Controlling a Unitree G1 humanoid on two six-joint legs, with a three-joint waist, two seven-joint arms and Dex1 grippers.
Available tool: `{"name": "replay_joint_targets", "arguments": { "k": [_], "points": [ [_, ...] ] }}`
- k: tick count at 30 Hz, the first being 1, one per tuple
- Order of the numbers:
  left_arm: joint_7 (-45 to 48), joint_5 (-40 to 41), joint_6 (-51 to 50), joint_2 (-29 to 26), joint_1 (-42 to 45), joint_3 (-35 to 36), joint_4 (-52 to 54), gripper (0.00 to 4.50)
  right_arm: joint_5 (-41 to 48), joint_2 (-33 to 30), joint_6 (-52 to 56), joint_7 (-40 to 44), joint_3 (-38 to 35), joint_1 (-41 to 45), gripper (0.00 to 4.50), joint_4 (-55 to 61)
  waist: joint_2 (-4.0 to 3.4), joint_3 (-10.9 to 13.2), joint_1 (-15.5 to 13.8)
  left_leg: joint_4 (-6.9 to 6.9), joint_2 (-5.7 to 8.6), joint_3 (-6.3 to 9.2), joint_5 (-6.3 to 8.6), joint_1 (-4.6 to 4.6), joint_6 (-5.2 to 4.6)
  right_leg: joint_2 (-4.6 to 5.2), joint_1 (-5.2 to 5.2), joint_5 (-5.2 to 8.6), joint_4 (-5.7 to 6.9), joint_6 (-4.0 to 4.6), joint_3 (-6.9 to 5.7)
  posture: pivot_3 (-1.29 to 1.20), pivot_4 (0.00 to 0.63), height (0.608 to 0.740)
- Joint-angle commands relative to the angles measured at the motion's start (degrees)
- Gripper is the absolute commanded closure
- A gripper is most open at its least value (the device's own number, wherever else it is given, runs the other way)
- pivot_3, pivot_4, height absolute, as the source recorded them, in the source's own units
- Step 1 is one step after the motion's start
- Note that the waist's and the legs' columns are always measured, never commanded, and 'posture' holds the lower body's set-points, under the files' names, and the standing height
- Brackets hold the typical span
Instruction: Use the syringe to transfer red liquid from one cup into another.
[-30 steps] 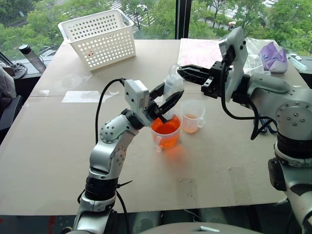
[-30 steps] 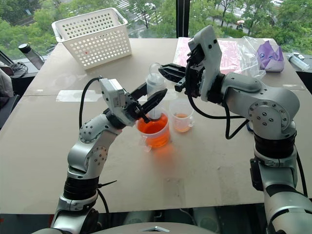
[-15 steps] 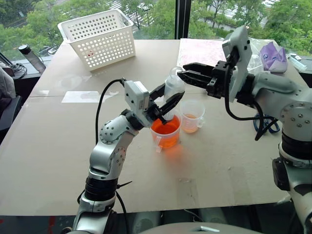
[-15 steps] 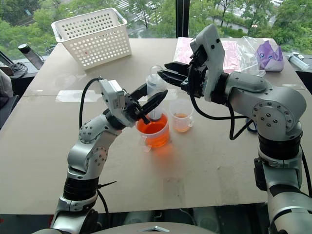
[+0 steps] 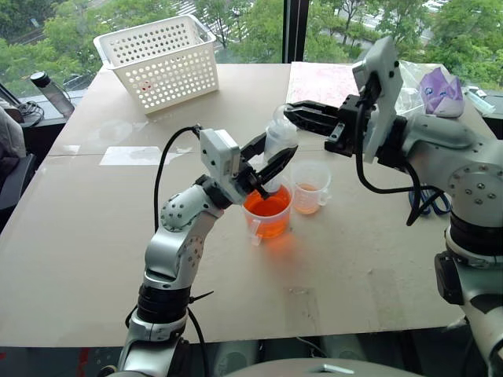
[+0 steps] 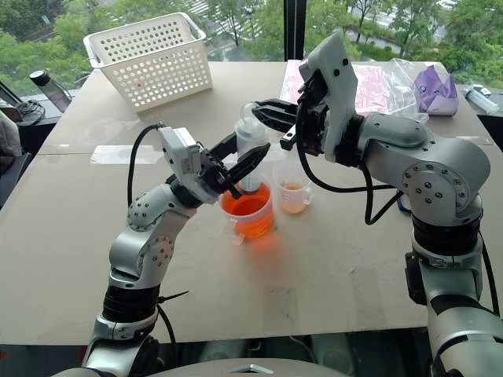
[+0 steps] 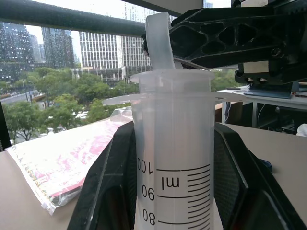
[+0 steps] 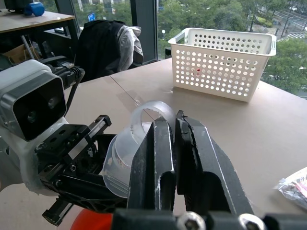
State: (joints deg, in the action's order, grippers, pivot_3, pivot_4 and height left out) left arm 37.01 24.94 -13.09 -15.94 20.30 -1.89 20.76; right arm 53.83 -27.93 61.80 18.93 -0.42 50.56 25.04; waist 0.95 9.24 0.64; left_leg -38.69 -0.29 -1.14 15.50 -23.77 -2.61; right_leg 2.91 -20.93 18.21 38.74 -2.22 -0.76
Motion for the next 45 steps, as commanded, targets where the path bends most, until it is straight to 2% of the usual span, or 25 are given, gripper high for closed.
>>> {"name": "replay_joint_targets", "arguments": {
  "k": [1,9,18,30,39,42,43,44,45],
  "points": [
    [-0.1,0.5,0.6,0.2,0.3,-0.6,1.7,3.07,1.1,0.4,-0.9,0.5,-1.9,0.8,4.44,2.3,0.0,0.0,0.0,0.0,0.0,0.0,0.0,0.0,0.0,0.0,0.0,0.0,0.0,0.0,0.0,0.0,0.15,0.74],
    [-0.4,0.7,0.6,0.5,-0.5,-0.3,1.9,3.07,4.9,3.6,-0.8,-1.9,-5.6,0.6,4.44,1.2,0.0,0.0,0.0,0.0,0.0,0.0,0.0,0.0,0.0,0.0,0.0,0.0,0.0,0.0,0.0,0.0,0.15,0.74],
    [-0.9,1.0,1.0,0.2,-1.6,-0.7,2.0,3.07,12.6,7.2,-0.4,-8.6,-10.3,1.1,4.44,-1.2,0.0,0.0,0.0,0.01,0.0,0.0,0.0,0.0,0.0,0.0,0.0,0.0,0.02,0.0,0.0,0.0,0.15,0.74],
    [-1.0,1.1,1.6,0.3,-2.2,-0.6,1.7,3.07,17.3,6.2,-1.4,-12.2,-10.8,1.3,4.44,-2.8,0.0,0.0,0.0,0.01,0.0,-0.01,0.0,-0.01,0.0,0.0,-0.01,0.0,0.02,0.0,0.0,0.0,0.15,0.74],
    [-0.7,1.6,1.7,0.2,-2.0,-0.4,1.6,3.07,17.3,4.6,-1.2,-10.7,-9.5,0.6,4.44,-2.2,0.0,0.0,0.0,0.02,0.0,-0.01,0.0,-0.01,0.0,-0.01,-0.01,0.0,0.0,0.0,0.0,0.0,0.15,0.74],
    [-0.1,3.2,0.8,-0.1,-1.4,0.2,2.0,3.07,16.7,3.8,-0.8,-9.4,-8.8,0.1,3.52,-2.0,0.0,0.0,0.0,0.02,0.0,-0.01,0.0,-0.01,-0.01,0.0,-0.01,0.0,-0.01,0.0,0.0,0.0,0.15,0.74],
    [0.3,4.2,0.2,-0.3,-1.1,0.6,2.1,3.07,16.5,3.4,-0.7,-8.8,-8.6,0.1,2.87,-2.0,0.0,0.0,0.0,0.02,0.0,-0.01,0.0,-0.01,-0.01,-0.01,-0.01,0.0,-0.01,0.0,0.0,0.0,0.15,0.74],
    [0.7,5.3,-0.4,-0.6,-0.9,1.1,2.2,3.07,16.3,3.2,-0.8,-8.5,-8.4,0.0,2.58,-1.9,0.0,0.0,0.0,0.02,0.0,-0.01,0.0,-0.01,-0.01,0.0,-0.01,0.0,-0.01,0.0,0.0,0.0,0.15,0.74],
    [0.9,6.1,-0.7,-0.8,-0.7,1.5,2.2,3.07,16.1,3.1,-0.9,-8.4,-8.4,-0.1,2.02,-1.9,0.0,0.0,0.0,0.02,0.0,-0.01,0.0,-0.01,-0.01,0.0,-0.01,0.0,-0.02,0.0,0.0,0.0,0.15,0.74]
  ]
}}
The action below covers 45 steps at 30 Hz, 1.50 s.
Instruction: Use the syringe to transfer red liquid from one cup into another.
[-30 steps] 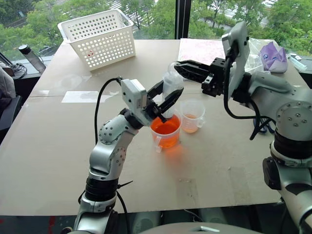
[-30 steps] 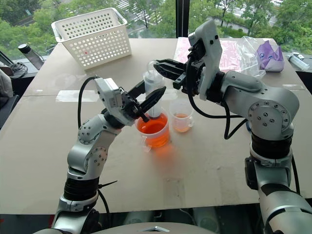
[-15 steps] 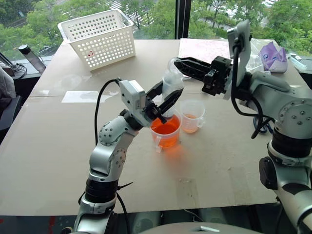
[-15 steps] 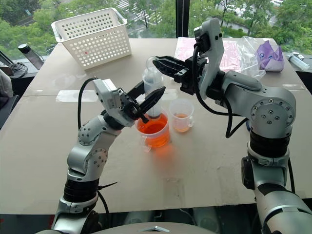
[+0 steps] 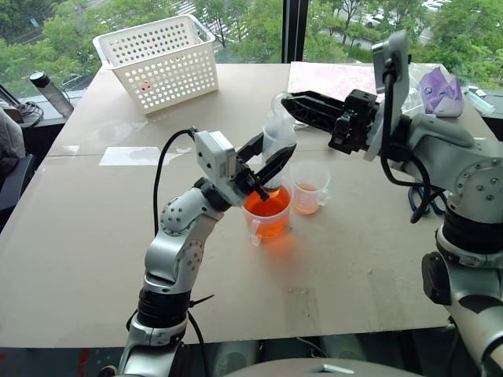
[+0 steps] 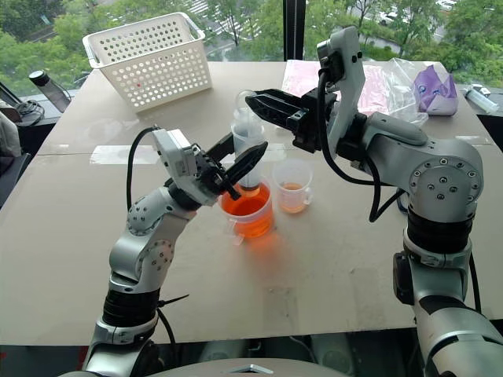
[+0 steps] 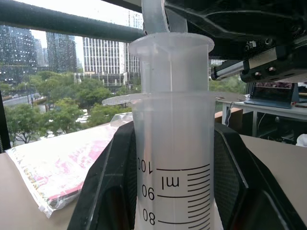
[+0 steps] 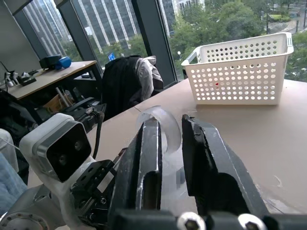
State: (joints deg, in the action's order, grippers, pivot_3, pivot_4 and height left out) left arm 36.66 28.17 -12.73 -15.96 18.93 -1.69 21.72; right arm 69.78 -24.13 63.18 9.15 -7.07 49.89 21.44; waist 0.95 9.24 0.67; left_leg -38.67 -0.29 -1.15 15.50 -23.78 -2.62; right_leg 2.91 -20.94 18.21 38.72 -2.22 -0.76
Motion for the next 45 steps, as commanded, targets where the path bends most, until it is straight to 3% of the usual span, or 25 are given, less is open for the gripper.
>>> {"name": "replay_joint_targets", "arguments": {
  "k": [1,3,15,24,38,45],
  "points": [
    [1.5,4.1,-1.7,-1.0,0.8,1.9,1.2,3.07,-0.2,-0.9,-2.5,1.4,-1.6,0.4,1.59,1.7,0.0,0.0,0.0,0.0,0.0,0.0,0.0,0.0,0.0,0.0,0.0,0.0,0.0,0.0,0.0,0.0,0.15,0.74],
    [2.5,6.2,-3.0,-1.8,1.0,2.9,1.2,3.07,-0.3,-1.1,-2.8,1.5,-1.5,0.1,0.58,1.5,0.0,0.0,0.0,0.0,0.0,0.0,0.0,0.0,0.0,0.0,0.0,0.0,-0.02,0.0,0.0,0.0,0.15,0.74],
    [7.3,18.2,-10.4,-5.2,5.9,8.4,-3.1,3.07,1.9,-3.5,-5.0,5.0,-4.8,0.0,0.58,-0.1,0.0,0.0,0.0,0.0,0.0,0.01,0.0,-0.02,0.0,-0.01,0.0,0.0,-0.06,0.0,-0.02,0.0,0.15,0.74],
    [13.5,20.4,-14.2,-9.6,12.7,9.6,-10.0,3.07,2.1,-3.8,-6.3,4.7,-5.7,0.0,0.58,-1.3,0.0,0.0,0.1,0.03,0.0,-0.01,0.0,-0.04,0.0,-0.03,-0.07,0.0,-0.06,0.0,0.0,0.0,0.15,0.74],
    [11.2,23.1,-18.9,-8.5,24.7,11.0,-13.4,3.07,2.5,-4.7,-7.4,3.4,-7.5,0.1,0.58,-2.4,0.0,0.0,0.0,0.04,0.0,-0.02,-0.01,-0.06,0.01,-0.02,-0.09,0.0,0.02,0.0,0.01,0.0,0.15,0.74],
    [13.1,18.8,-14.9,-3.1,33.5,7.8,-19.8,3.07,2.3,-5.3,-8.5,2.9,-9.0,0.8,0.58,-5.4,0.03,0.0,-0.2,0.02,0.01,-0.05,-0.01,-0.09,0.01,-0.02,-0.09,0.0,-0.02,0.0,0.01,0.0,0.15,0.74]
  ]
}}
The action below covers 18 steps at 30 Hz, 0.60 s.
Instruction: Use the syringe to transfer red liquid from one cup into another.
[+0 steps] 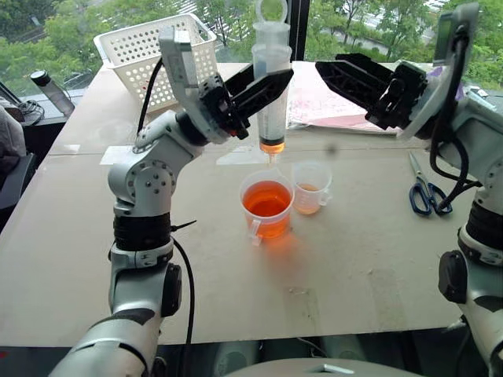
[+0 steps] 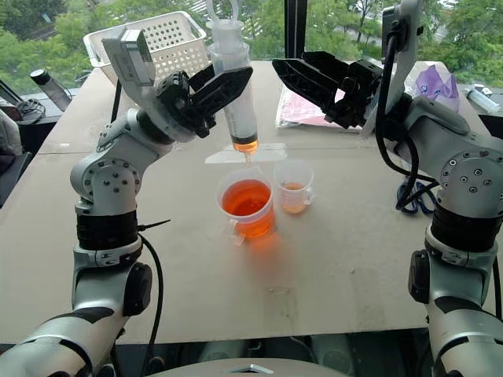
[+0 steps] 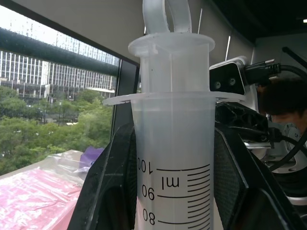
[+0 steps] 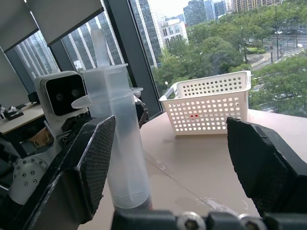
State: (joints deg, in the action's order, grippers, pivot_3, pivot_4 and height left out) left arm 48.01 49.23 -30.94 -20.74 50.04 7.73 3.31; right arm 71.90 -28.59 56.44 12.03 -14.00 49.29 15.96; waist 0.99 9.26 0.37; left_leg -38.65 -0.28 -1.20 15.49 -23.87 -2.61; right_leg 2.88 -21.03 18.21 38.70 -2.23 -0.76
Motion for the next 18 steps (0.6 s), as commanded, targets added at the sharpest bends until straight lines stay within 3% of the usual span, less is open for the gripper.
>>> {"name": "replay_joint_targets", "arguments": {
  "k": [1,8,18],
  "points": [
    [1.7,-3.8,5.5,3.3,3.0,-2.2,-3.1,3.07,-0.2,-1.0,-2.0,-0.1,-2.2,1.3,0.58,-0.3,0.0,0.0,0.1,0.0,0.0,-0.04,0.0,0.0,0.0,0.0,0.0,0.0,0.05,0.0,0.02,0.0,0.15,0.74],
    [4.9,-11.5,15.4,8.7,2.6,-5.2,-9.3,3.07,-2.7,-3.4,-3.3,-0.6,-3.6,-3.4,0.58,1.3,-0.01,0.0,0.3,0.08,0.0,-0.09,-0.01,-0.07,0.01,-0.03,-0.13,0.0,0.09,0.0,0.09,0.0,0.15,0.74],
    [8.8,-14.6,19.7,12.5,1.6,-6.7,-15.5,3.07,-4.8,-11.6,-3.4,2.6,-7.3,-8.2,0.58,2.8,-0.01,0.0,0.0,0.1,0.0,-0.12,-0.01,-0.16,0.01,-0.02,-0.2,0.0,0.07,0.0,0.12,0.0,0.15,0.74]
  ]
}}
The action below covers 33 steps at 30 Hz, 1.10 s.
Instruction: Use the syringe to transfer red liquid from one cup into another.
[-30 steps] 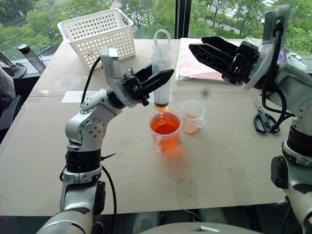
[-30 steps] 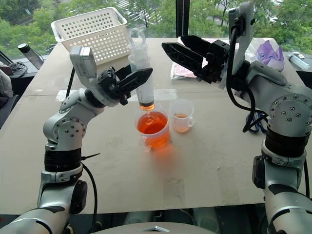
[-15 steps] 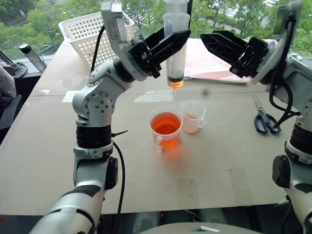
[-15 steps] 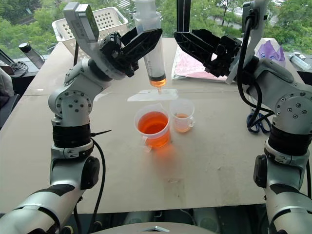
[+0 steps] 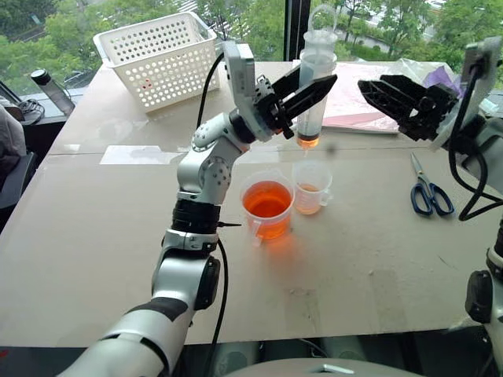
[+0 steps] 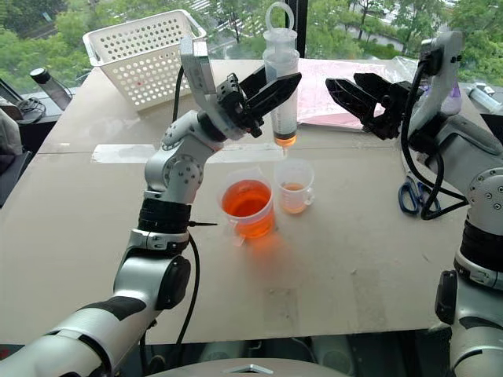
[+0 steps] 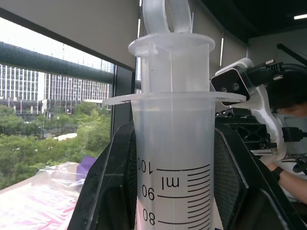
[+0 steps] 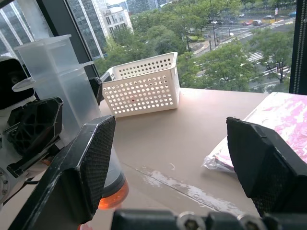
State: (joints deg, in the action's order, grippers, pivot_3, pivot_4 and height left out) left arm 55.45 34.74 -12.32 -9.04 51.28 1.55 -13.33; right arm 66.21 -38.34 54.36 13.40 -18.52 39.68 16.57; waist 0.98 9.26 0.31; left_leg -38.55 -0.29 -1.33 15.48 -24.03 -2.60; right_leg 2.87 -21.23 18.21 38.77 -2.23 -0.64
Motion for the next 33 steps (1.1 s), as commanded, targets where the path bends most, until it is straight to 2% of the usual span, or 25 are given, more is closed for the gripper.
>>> {"name": "replay_joint_targets", "arguments": {
  "k": [1,7,13,26,29,32,33],
  "points": [
    [1.5,-0.2,1.0,1.0,0.3,-0.5,1.0,3.07,1.1,-2.2,-1.4,1.4,-3.1,1.8,0.58,2.1,0.0,0.0,0.2,0.0,0.0,0.0,0.0,0.0,0.0,0.0,-0.01,0.0,0.0,0.0,0.01,0.0,0.15,0.74],
    [2.6,-1.2,1.0,1.7,-0.8,-1.2,1.4,3.07,2.8,-1.9,-1.4,0.9,-2.3,4.9,0.58,3.7,0.0,0.0,0.3,-0.01,-0.01,0.01,-0.01,0.04,0.01,-0.01,-0.01,0.0,0.0,0.0,0.03,0.0,0.15,0.74],
    [2.1,-1.9,1.2,2.3,-1.5,-1.4,2.0,3.07,3.1,0.1,-0.6,0.5,1.8,10.3,0.58,4.7,0.0,0.0,0.3,-0.01,-0.01,0.02,-0.01,0.04,0.01,-0.01,-0.01,0.0,0.02,0.0,0.02,0.0,0.15,0.74],
    [2.2,-3.0,1.3,2.6,-2.7,-1.8,3.7,3.07,1.6,0.8,1.4,0.0,6.0,12.3,0.58,3.6,0.0,0.0,0.2,-0.06,-0.01,0.02,-0.01,0.0,0.01,0.01,-0.01,0.0,0.05,0.0,0.01,0.0,0.15,0.74],
    [2.2,-3.3,1.7,2.6,-2.7,-2.0,3.5,3.07,1.6,0.9,1.9,-0.1,6.1,12.3,1.43,3.1,0.0,0.0,0.2,-0.07,-0.01,0.02,-0.01,0.0,0.01,0.01,-0.01,0.0,0.05,0.0,0.0,0.0,0.15,0.74],
    [1.8,-3.4,1.9,2.9,-2.6,-1.8,3.3,3.07,1.9,0.8,2.3,0.0,6.0,12.3,2.91,3.1,0.0,0.0,0.2,-0.07,-0.01,0.02,-0.01,0.0,0.01,0.01,-0.01,0.0,0.06,0.0,0.0,0.0,0.15,0.74],
    [1.7,-3.4,1.8,3.0,-2.6,-1.8,3.4,3.07,2.1,0.8,2.4,-0.1,5.9,12.2,3.28,3.2,0.0,0.0,0.2,-0.07,-0.01,0.02,-0.01,0.0,0.01,0.01,-0.01,0.0,0.06,0.0,0.01,0.0,0.15,0.74]
  ]
}}
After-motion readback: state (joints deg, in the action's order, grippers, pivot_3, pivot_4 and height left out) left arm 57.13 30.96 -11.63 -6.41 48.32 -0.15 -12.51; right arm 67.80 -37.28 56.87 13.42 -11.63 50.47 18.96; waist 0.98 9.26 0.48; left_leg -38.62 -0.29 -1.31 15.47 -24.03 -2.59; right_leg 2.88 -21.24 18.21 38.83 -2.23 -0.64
